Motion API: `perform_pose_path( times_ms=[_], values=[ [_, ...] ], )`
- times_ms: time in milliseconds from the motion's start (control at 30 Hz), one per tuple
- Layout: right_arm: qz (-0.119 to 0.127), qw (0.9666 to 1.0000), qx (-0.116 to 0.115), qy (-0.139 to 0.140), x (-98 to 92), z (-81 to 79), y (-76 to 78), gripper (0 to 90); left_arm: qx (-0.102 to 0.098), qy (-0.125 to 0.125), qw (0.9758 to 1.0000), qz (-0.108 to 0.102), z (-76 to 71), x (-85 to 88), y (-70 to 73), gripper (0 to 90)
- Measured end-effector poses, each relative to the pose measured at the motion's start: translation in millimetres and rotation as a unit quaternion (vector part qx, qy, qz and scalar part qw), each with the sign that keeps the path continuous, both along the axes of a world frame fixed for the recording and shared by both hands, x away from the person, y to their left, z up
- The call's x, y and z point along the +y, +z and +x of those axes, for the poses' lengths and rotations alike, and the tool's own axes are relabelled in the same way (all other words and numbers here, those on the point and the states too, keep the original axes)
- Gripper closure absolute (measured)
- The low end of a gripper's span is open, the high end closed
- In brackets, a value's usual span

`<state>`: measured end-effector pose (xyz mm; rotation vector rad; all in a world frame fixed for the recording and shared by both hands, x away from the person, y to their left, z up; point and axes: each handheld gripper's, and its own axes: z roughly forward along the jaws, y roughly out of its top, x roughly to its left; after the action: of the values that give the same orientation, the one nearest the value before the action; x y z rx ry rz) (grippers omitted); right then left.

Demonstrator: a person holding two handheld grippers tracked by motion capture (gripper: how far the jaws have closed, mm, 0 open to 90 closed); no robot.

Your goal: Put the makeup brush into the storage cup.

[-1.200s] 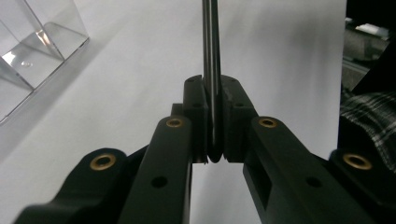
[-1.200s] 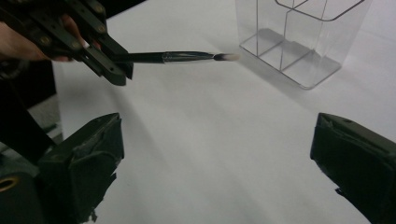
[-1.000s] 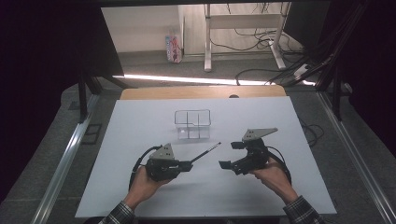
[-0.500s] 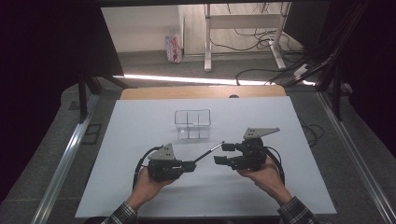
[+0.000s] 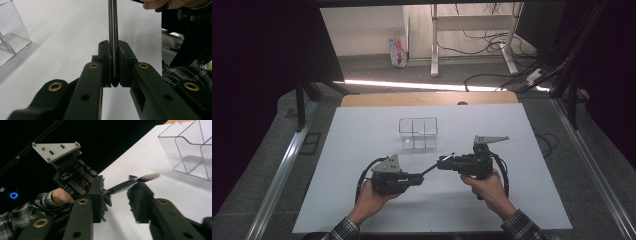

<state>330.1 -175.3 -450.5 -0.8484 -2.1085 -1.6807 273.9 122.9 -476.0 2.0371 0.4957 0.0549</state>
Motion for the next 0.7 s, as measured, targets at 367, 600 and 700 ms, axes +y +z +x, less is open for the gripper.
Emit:
perform_pose_path(
  times_ms=[367,600,700],
  values=[
    [0.001,0.9998,0.003,0.020,1.5,-1.2,3.5,83.9,0.003,0.010,0.9994,0.033,1.9,-4.4,-4.1,62.6],
    [-0.056,0.9973,-0.045,0.009,4.2,-5.9,10.6,83.9,0.000,0.023,0.9990,0.038,2.0,-4.1,-2.8,48.8],
    [-0.087,0.9940,-0.066,0.007,6.4,-7.8,12.8,83.9,0.000,0.026,0.9988,0.040,2.5,-4.4,-2.7,45.0]
  ],
)
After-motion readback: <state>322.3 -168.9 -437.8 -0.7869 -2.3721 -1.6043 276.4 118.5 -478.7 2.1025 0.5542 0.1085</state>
